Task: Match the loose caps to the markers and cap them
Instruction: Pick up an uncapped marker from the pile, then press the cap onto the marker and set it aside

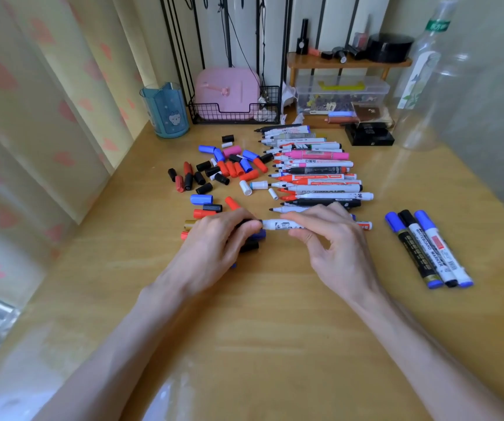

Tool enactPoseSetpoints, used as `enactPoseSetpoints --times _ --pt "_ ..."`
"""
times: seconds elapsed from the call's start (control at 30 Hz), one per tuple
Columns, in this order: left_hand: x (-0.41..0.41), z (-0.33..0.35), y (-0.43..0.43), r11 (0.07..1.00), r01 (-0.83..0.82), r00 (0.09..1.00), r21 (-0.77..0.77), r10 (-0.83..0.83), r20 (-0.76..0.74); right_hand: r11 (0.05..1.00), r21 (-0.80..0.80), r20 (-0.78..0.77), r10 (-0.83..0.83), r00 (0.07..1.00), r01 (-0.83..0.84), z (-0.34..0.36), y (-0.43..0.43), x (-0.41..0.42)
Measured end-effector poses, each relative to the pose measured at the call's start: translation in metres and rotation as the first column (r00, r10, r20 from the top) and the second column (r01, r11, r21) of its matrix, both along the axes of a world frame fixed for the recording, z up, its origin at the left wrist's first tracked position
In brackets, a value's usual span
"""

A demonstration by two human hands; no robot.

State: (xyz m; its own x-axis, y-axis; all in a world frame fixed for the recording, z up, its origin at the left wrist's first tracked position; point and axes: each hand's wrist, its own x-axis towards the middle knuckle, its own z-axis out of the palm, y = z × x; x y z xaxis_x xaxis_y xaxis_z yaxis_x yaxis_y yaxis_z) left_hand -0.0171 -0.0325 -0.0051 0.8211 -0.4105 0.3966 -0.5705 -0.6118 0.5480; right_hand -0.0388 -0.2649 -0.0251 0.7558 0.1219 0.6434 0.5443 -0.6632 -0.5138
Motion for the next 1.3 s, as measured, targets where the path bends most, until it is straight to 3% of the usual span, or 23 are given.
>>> enactPoseSetpoints --times 0.23,0.73,1.3 --pt "0.01 -0.016 0.025 0.99 -0.123 0.992 0.064 0.122 0.024 0.995 0.024 -0.06 -0.095 0.994 0.096 -0.006 -0.011 0.001" --pt "0.014 -0.026 0.025 0.991 -0.085 0.994 0.104 0.077 0.077 0.995 0.045 -0.08 -0.088 0.993 0.092 -0.005 -0.006 -0.001" --pt "0.014 -0.019 0.038 0.994 -0.087 0.996 0.07 0.087 -0.003 0.994 0.073 -0.13 -0.067 0.989 0.077 -0.007 -0.007 0.0"
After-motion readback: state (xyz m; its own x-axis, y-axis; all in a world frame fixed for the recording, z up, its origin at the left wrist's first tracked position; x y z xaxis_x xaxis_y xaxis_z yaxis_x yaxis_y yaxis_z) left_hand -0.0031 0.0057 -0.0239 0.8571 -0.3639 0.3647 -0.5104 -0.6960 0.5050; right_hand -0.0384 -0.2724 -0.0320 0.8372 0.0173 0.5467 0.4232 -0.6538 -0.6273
